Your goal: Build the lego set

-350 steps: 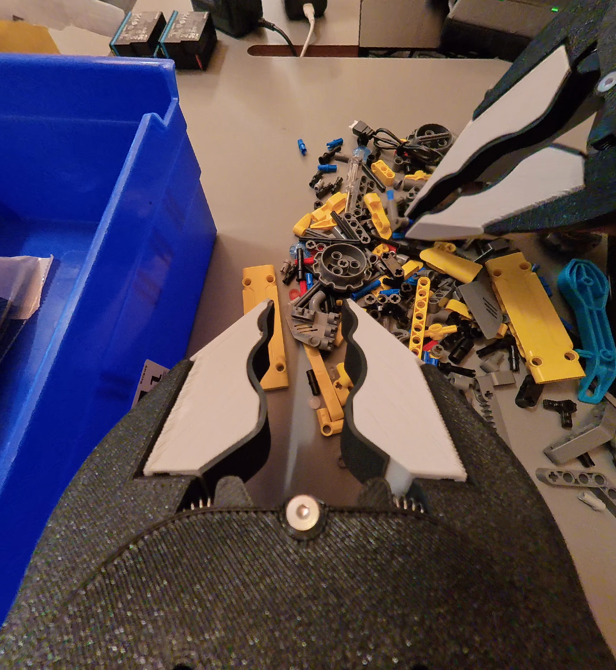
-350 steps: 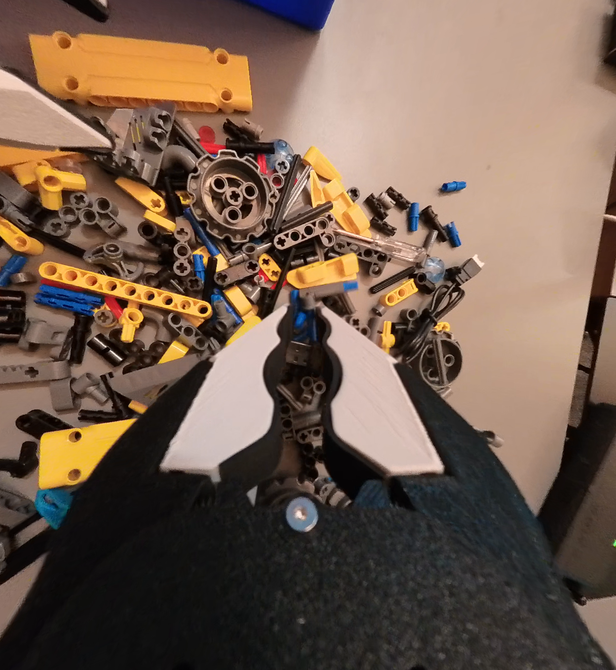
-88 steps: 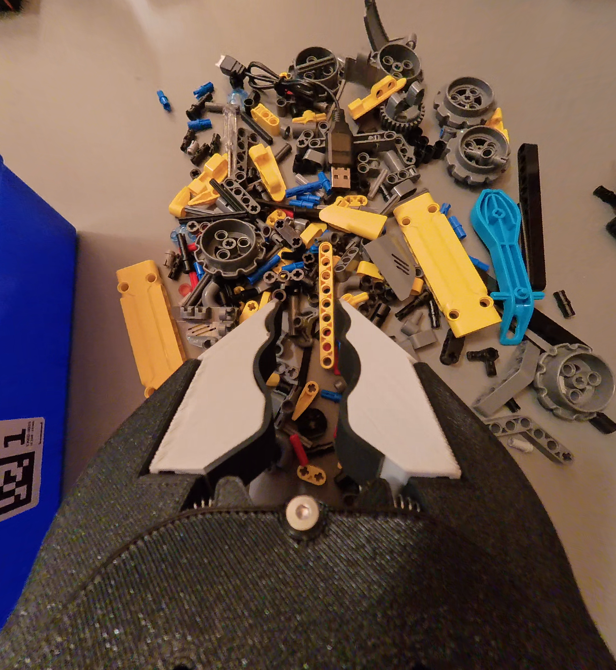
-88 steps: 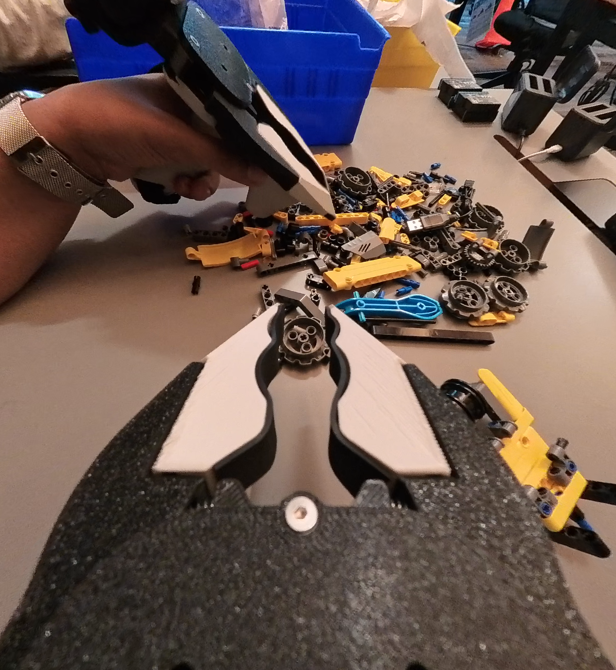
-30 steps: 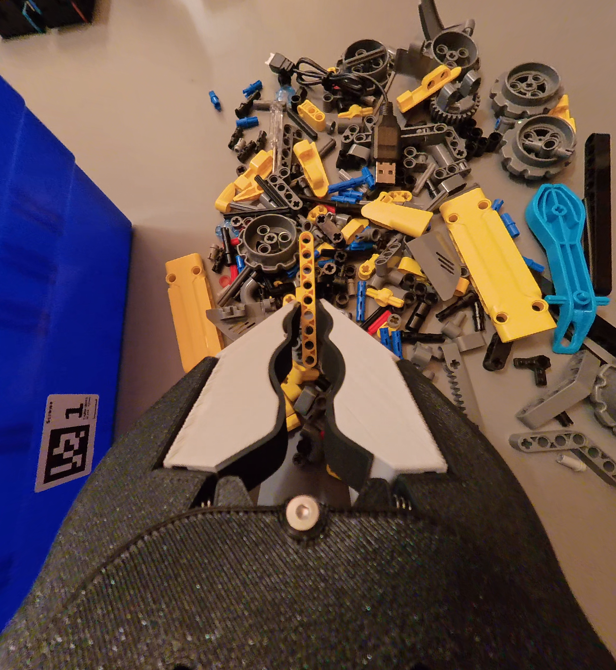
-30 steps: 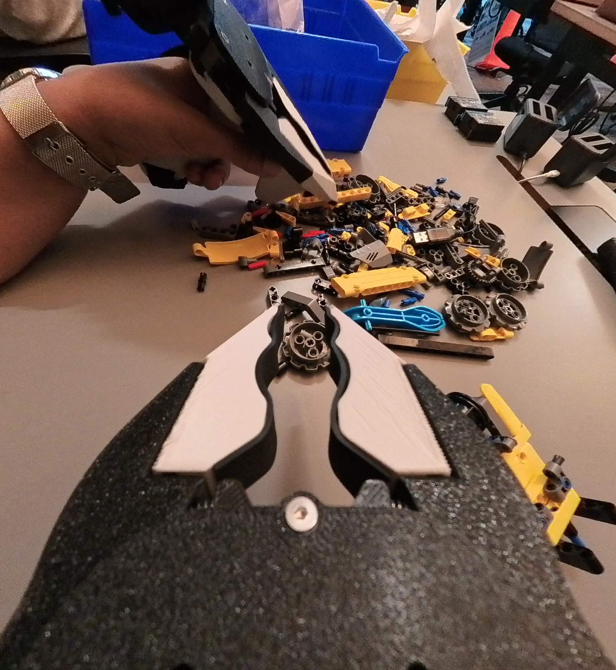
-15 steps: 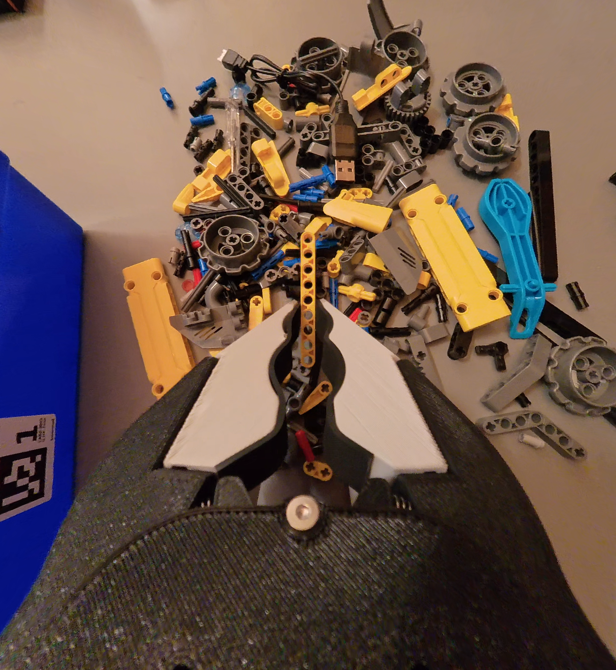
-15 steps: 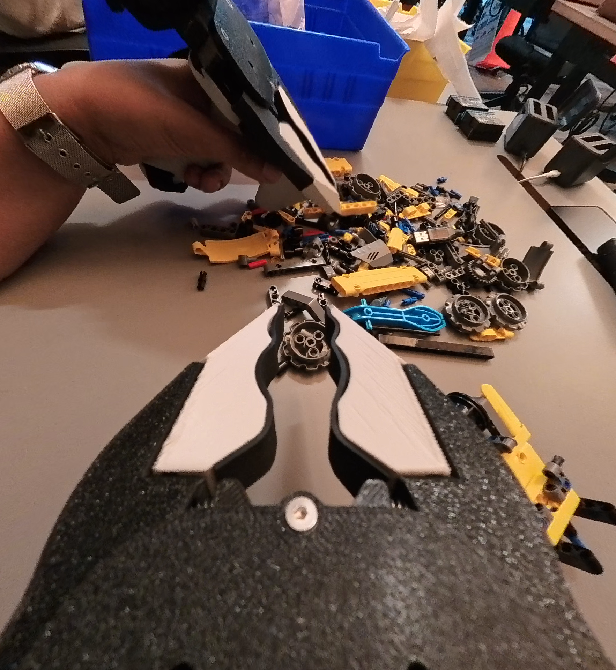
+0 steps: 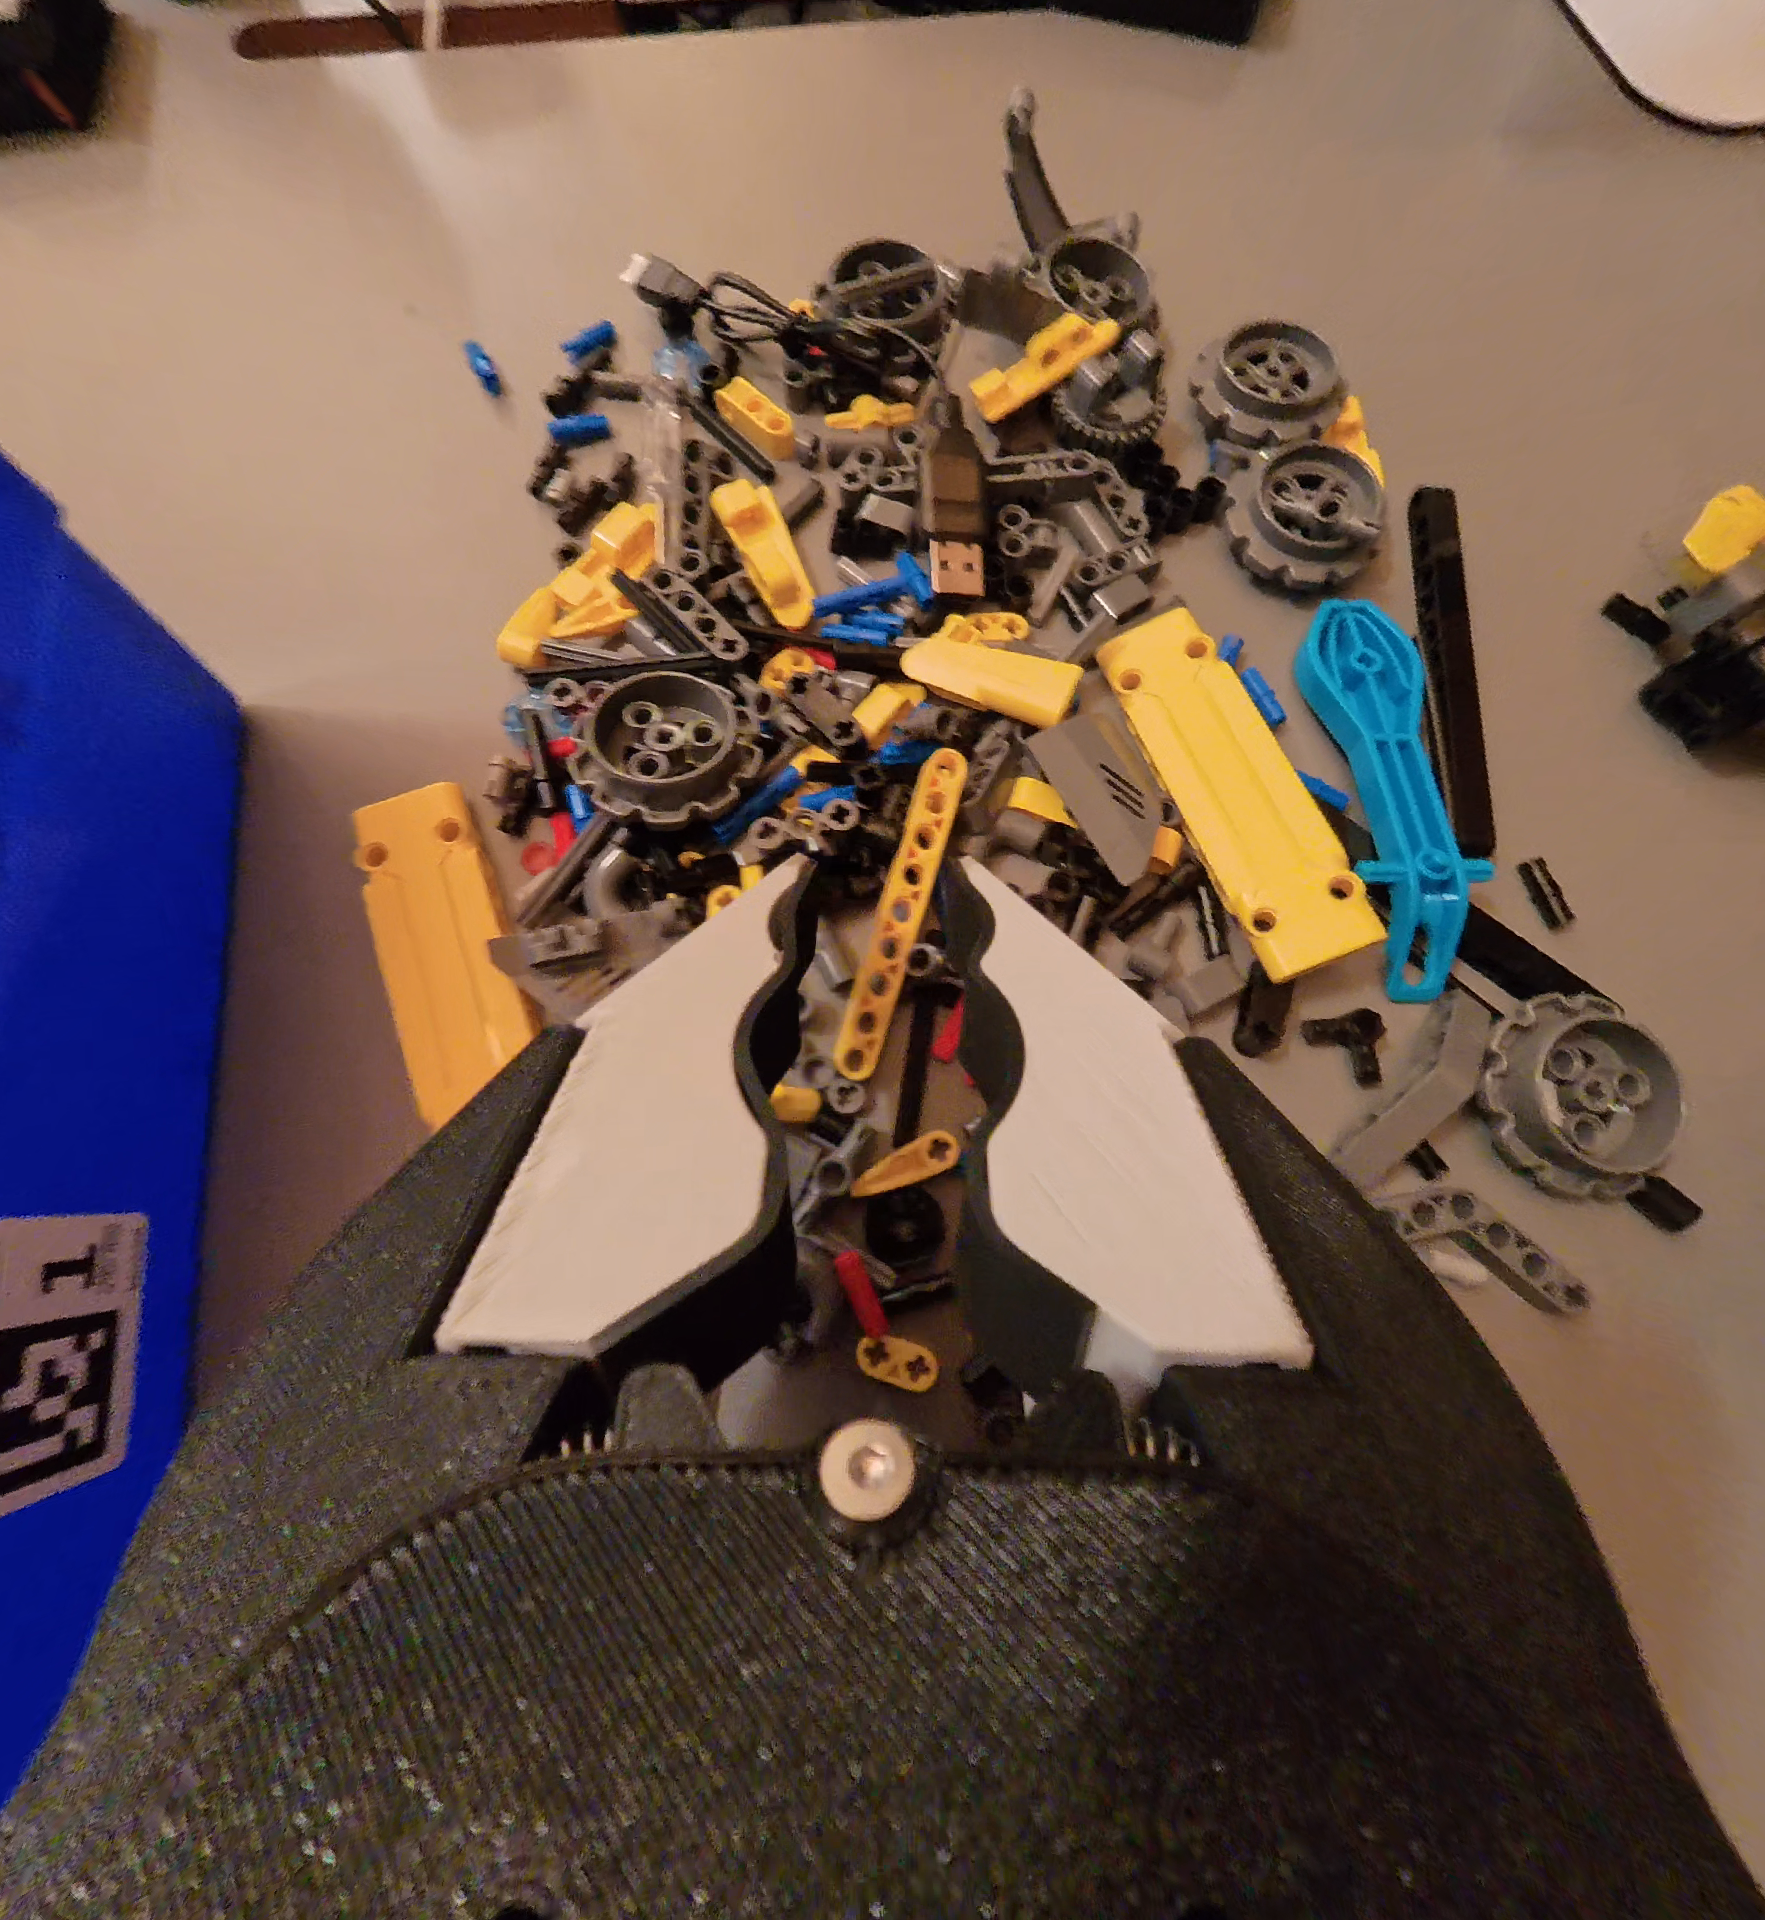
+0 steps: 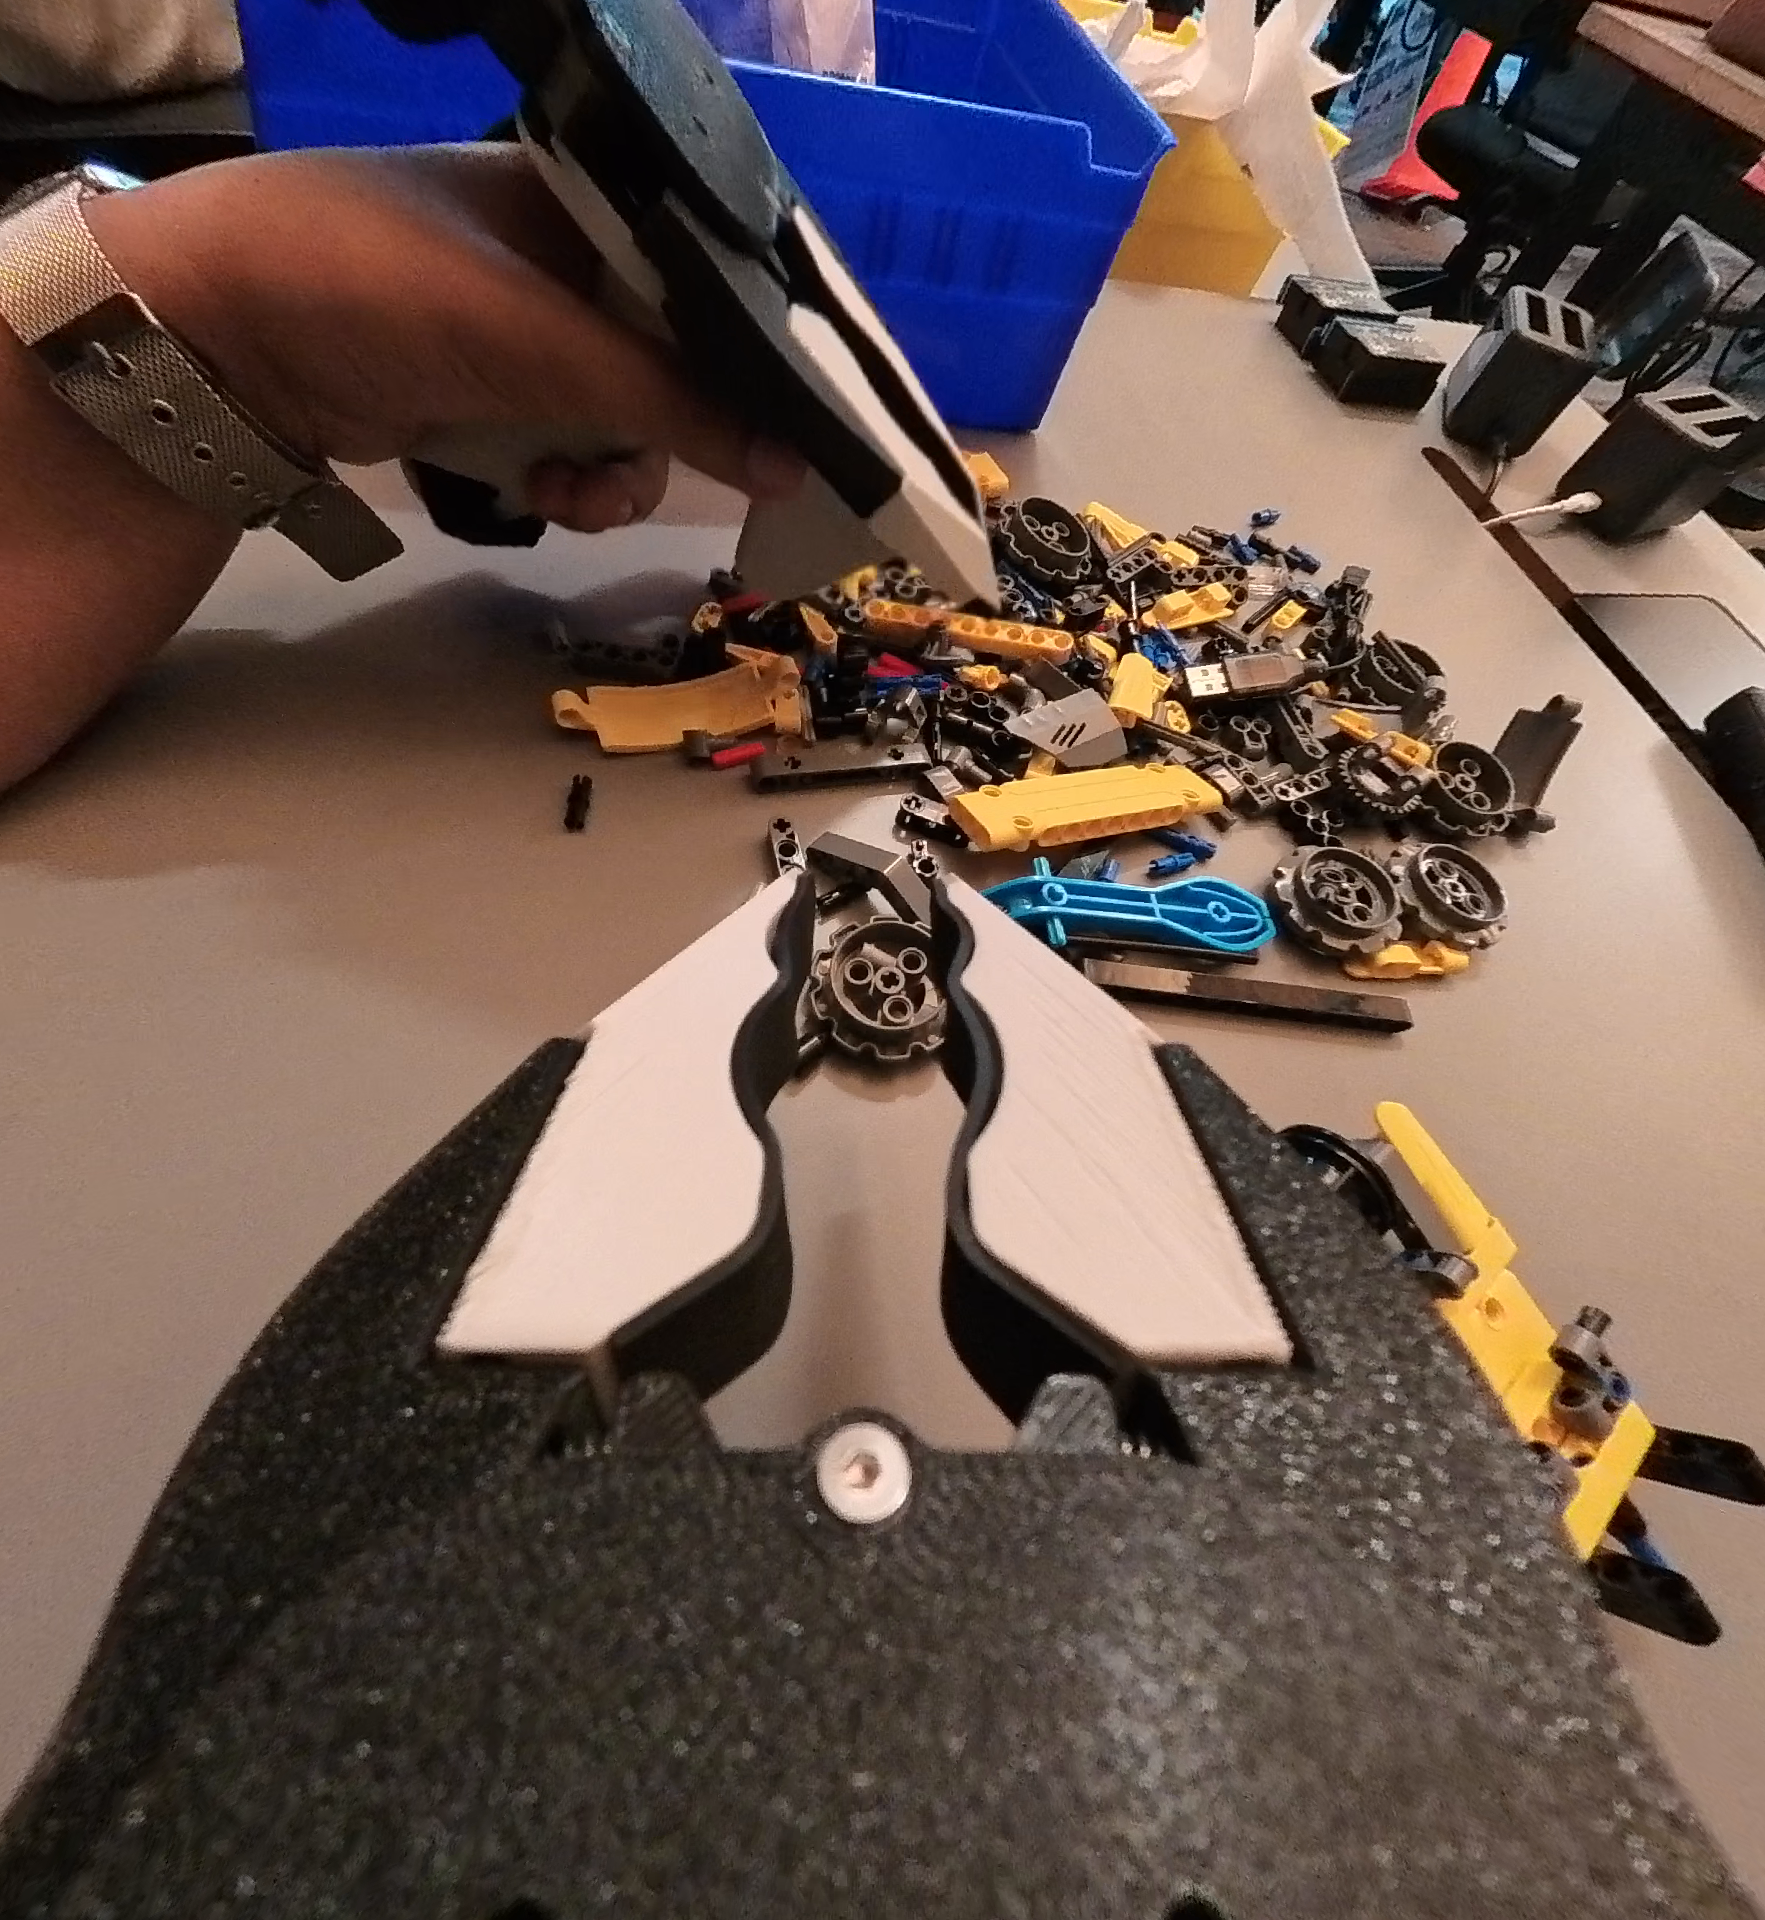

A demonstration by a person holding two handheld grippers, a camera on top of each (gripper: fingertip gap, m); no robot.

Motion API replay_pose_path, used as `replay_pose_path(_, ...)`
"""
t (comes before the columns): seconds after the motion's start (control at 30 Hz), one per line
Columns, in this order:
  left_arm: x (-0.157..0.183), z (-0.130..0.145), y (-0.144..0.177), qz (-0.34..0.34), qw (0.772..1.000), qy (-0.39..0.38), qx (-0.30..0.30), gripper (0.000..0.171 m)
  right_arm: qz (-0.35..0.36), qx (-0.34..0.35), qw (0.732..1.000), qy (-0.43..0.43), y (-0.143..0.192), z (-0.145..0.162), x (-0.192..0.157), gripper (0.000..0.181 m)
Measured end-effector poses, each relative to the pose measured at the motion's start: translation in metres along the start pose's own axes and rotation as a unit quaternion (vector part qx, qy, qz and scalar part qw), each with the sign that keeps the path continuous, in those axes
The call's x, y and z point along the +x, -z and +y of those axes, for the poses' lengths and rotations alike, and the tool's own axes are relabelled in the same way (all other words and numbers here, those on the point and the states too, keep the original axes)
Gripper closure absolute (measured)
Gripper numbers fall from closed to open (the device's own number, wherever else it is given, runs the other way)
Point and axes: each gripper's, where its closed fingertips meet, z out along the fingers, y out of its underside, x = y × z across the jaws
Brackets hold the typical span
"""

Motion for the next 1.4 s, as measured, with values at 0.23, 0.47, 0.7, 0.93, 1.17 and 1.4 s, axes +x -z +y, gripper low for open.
replay_pose_path(0.23, -0.046, -0.018, 0.018, -0.105, 0.992, 0.041, 0.065, 0.147, 0.001, -0.001, 1.0, 0.002, 0.0, 0.0, 0.0, 0.16)
replay_pose_path(0.47, -0.07, -0.054, 0.062, -0.143, 0.962, 0.097, 0.21, 0.159, 0.009, 0.002, 1.0, 0.004, -0.001, -0.002, 0.001, 0.156)
replay_pose_path(0.7, -0.076, -0.049, 0.063, -0.138, 0.964, 0.105, 0.203, 0.162, 0.052, 0.055, 0.997, -0.01, 0.0, -0.006, 0.017, 0.147)
replay_pose_path(0.93, -0.076, -0.051, 0.066, -0.115, 0.962, 0.124, 0.214, 0.161, 0.019, 0.064, 0.997, -0.03, -0.014, -0.046, 0.025, 0.137)
replay_pose_path(1.17, -0.077, -0.05, 0.067, -0.125, 0.964, 0.115, 0.204, 0.162, -0.014, -0.014, 0.999, 0.039, -0.092, -0.08, 0.038, 0.128)
replay_pose_path(1.4, -0.075, -0.051, 0.069, -0.098, 0.963, 0.132, 0.215, 0.161, -0.044, -0.127, 0.99, 0.052, -0.169, -0.062, 0.064, 0.135)
